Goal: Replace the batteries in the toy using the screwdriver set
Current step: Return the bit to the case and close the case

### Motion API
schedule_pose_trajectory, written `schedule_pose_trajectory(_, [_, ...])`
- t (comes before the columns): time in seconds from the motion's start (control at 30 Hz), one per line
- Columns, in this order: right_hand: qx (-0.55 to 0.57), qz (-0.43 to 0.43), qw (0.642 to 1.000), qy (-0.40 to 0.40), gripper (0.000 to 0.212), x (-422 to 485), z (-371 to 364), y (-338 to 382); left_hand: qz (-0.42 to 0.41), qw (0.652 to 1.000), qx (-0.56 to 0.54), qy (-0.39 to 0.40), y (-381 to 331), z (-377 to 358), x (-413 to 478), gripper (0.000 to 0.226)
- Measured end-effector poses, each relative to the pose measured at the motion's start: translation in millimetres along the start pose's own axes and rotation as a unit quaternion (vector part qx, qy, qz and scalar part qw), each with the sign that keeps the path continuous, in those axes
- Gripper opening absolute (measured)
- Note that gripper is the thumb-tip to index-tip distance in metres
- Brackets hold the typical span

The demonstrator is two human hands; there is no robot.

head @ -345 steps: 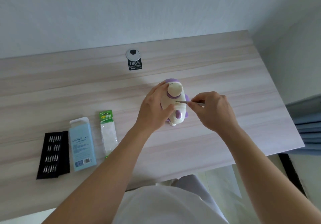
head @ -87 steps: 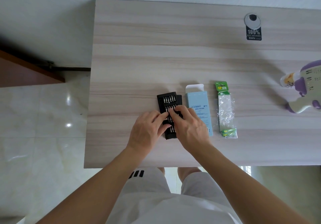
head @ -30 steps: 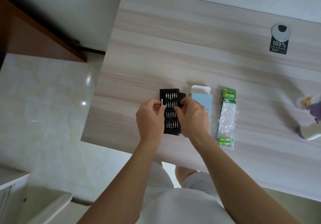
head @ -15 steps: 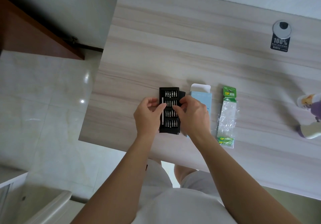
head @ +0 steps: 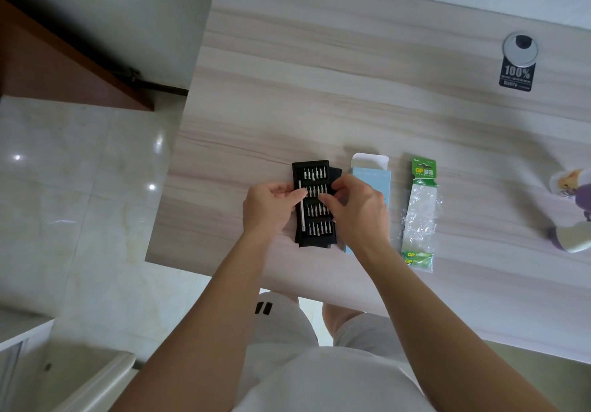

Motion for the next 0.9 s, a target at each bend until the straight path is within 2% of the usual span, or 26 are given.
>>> schedule_pose_trajectory(0.13, [-0.005, -0.003, 1.0, -0.006, 0.025, -0.2, 0.6, -0.1, -0.014, 0.999, 0.008, 0.03, -4.0, -0.4, -0.2, 0.017])
schedule_pose_trajectory(0.33, [-0.024, -0.014, 1.0, -0.009, 0.027, -0.7, 1.2, -0.1, -0.056, 0.995, 0.035, 0.072, -6.2, -1.2, -1.9, 0.03])
schedule_pose_trajectory(0.57, [-0.018, -0.041, 0.999, -0.024, 0.029, -5.7, 1.4, -3.7, -0.029, 0.997, -0.005, 0.07, -3.7, -5.4, -3.1, 0.026])
schedule_pose_trajectory(0.83, [-0.031, -0.03, 0.999, -0.003, 0.031, -9.0, -1.2, 2.4, -0.083, 0.993, 0.025, 0.082, -15.8, -10.9, -14.4, 0.023])
schedule_pose_trajectory(0.9, [-0.028, -0.025, 0.999, 0.007, 0.03, -11.2, 1.6, 5.7, -0.074, 0.993, 0.004, 0.089, -18.5, -10.4, -19.8, 0.018])
Point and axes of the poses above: each hand's wrist, its own x-axis towards the middle knuckle, its own z-axis out of the back of the hand, y = z × x, the point moved 10 cm from there along x, towards the middle knuckle
